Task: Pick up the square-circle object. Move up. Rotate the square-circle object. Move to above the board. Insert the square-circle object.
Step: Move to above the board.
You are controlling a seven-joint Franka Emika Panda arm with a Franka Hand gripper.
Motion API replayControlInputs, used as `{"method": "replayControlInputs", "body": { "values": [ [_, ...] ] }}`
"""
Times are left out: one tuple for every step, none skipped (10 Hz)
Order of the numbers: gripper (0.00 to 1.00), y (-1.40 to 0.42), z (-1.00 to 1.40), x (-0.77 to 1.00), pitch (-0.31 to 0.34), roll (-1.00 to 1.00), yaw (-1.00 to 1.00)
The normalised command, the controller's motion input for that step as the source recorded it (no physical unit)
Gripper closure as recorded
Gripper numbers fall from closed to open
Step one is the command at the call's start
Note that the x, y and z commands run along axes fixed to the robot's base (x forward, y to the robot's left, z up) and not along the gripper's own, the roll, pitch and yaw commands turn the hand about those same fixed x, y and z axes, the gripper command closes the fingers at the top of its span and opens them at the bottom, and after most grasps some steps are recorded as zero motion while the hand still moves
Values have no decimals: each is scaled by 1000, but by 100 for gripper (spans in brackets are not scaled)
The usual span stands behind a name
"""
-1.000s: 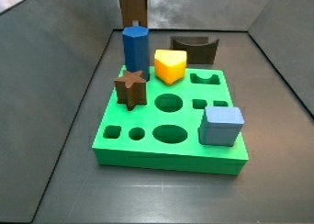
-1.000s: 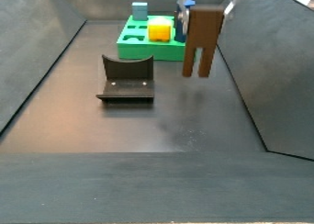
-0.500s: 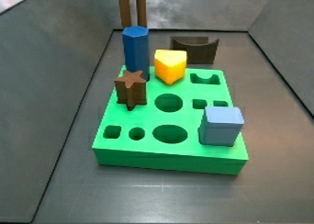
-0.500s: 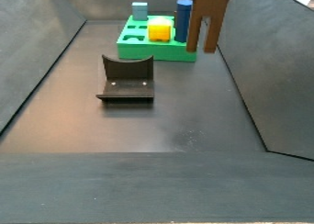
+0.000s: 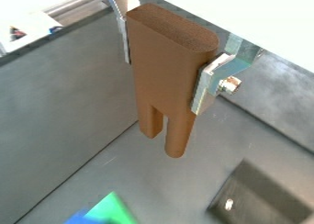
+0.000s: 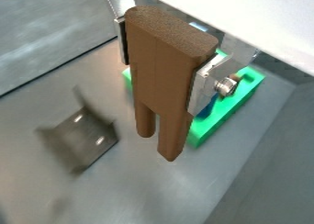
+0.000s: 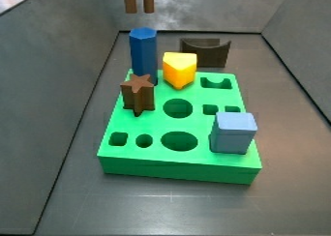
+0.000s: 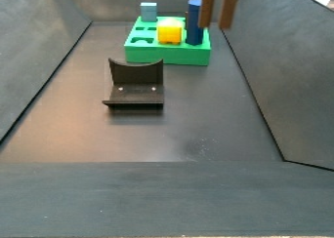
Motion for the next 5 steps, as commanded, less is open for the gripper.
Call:
{"method": "replayControlInputs", "body": {
  "values": [
    [100, -1000, 342, 280, 291, 157, -47],
    [100, -1000, 338, 290, 251, 109, -33],
    [100, -1000, 335, 300, 188, 71, -6],
    [100, -1000, 342, 307, 145, 46, 7],
    [100, -1000, 343, 321, 128, 26, 7]
  ]
}}
